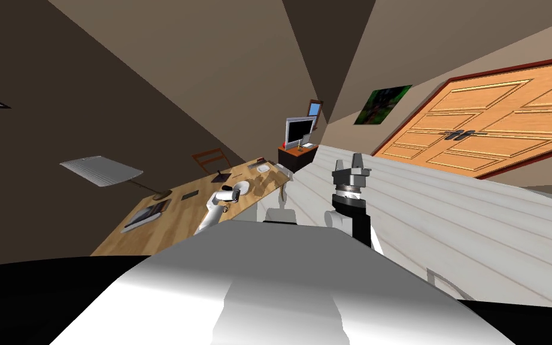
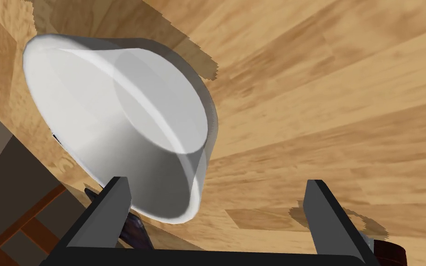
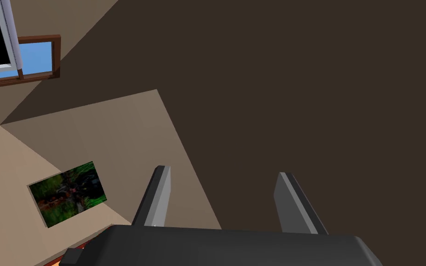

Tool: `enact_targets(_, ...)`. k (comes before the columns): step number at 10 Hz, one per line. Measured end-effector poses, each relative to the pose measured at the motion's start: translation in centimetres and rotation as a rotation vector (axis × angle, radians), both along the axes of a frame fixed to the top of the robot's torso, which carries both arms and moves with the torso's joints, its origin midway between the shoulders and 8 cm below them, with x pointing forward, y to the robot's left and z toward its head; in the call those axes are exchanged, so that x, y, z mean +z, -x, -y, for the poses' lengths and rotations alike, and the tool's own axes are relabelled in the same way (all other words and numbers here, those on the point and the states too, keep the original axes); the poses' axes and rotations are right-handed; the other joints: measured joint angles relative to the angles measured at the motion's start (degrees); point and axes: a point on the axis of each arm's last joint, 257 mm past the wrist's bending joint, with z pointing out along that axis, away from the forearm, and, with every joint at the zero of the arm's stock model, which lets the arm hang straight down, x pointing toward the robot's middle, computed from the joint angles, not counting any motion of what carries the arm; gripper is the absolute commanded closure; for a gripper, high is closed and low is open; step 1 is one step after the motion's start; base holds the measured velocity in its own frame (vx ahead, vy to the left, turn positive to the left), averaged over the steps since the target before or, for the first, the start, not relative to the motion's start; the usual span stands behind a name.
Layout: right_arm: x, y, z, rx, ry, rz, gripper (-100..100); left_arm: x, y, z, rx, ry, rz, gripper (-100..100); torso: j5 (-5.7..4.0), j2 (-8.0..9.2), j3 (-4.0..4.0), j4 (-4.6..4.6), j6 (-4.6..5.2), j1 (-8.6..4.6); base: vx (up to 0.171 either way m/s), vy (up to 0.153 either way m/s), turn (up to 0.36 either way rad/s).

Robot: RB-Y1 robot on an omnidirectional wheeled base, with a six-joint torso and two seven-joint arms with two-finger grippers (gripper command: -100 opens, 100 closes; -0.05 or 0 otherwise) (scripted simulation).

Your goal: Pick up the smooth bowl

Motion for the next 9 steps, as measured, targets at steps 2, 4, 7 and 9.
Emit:
enact_targets(2, 0.0, 0.0, 0.0, 0.0, 0.0, 0.0, 0, -0.8, 0.7, -0.3, 0.012, 0.006, -0.047, -100, 0.0, -0.1, -0.06, -0.03, -0.02, -0.02, 0.068, 0.072, -0.051)
enact_targets(4, 0.0, 0.0, 0.0, 0.0, 0.0, 0.0, 0, -0.8, 0.8, -0.3, 0.013, 0.006, -0.05, -100, -0.07, 0.19, 0.11, 0.04, -0.02, -0.35, 0.012, 0.013, -0.007)
enact_targets(7, 0.0, 0.0, 0.0, 0.0, 0.0, 0.0, 0, -2.0, 0.9, -0.2, 0.016, 0.006, -0.048, -100, -0.07, 0.21, 0.12, 0.04, -0.02, -0.34, 0.021, 0.023, -0.014)
enact_targets(9, 0.0, 0.0, 0.0, 0.0, 0.0, 0.0, 0, -2.4, 1.0, -0.2, 0.017, 0.005, -0.044, 100, -0.08, 0.24, 0.13, 0.05, -0.02, -0.38, 0.005, 0.005, -0.001)
